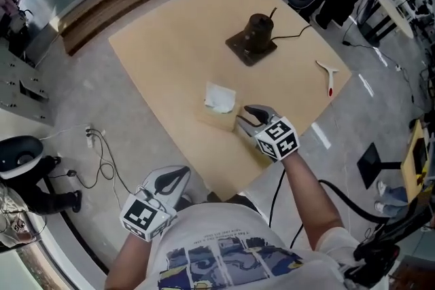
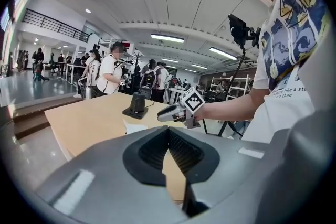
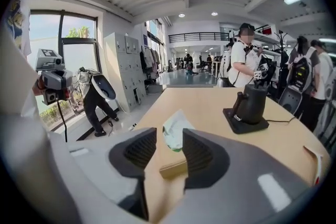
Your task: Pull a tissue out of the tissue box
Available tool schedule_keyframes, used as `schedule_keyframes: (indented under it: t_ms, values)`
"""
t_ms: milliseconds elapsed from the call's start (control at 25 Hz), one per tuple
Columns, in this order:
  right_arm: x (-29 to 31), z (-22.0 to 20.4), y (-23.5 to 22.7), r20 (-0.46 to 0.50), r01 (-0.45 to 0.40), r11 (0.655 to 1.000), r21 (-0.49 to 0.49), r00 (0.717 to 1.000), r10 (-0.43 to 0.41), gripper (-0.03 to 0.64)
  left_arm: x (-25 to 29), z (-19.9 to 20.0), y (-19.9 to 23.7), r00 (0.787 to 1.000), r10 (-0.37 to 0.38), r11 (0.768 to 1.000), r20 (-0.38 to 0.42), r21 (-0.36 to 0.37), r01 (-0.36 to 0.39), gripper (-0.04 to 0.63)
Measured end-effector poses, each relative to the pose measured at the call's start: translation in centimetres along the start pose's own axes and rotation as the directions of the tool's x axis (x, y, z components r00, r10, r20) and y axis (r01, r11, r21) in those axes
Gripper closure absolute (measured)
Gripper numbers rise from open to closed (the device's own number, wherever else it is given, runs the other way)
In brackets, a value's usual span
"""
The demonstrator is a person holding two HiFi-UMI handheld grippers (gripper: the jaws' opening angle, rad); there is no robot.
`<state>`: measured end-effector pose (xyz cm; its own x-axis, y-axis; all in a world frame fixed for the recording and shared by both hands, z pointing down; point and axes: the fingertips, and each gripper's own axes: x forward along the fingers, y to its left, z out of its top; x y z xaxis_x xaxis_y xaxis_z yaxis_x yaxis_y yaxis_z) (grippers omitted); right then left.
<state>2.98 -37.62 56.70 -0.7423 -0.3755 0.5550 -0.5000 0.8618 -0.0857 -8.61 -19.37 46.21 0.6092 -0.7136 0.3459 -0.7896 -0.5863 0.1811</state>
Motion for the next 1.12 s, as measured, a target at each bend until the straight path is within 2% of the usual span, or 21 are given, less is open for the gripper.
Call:
schedule_keyframes:
  t_ms: [320, 560, 840, 1120]
  values:
    - [4.1, -0.7, -4.7, -0.009, -0.066, 0.992, 0.11, 0.998, 0.067, 0.469, 1.4, -0.2, 0.4, 0.997, 0.055, 0.998, -0.046, -0.031, -0.057, 0.594]
    - [7.1, -1.7, -7.4, -0.023, -0.105, 0.972, 0.211, 0.993, 0.112, 0.453, 2.4, -0.9, 0.2, 0.995, 0.061, 0.997, -0.08, -0.042, -0.065, 0.594]
    - [9.5, -2.9, -8.9, 0.001, -0.188, 0.91, 0.37, 0.979, 0.202, 0.437, 2.9, -1.0, 0.6, 0.992, 0.081, 0.993, -0.101, -0.077, -0.089, 0.594]
    - [11.5, -3.8, -9.4, 0.054, -0.279, 0.815, 0.507, 0.954, 0.293, 0.437, 3.3, -2.5, 0.5, 0.989, 0.069, 0.991, -0.133, -0.107, -0.084, 0.594]
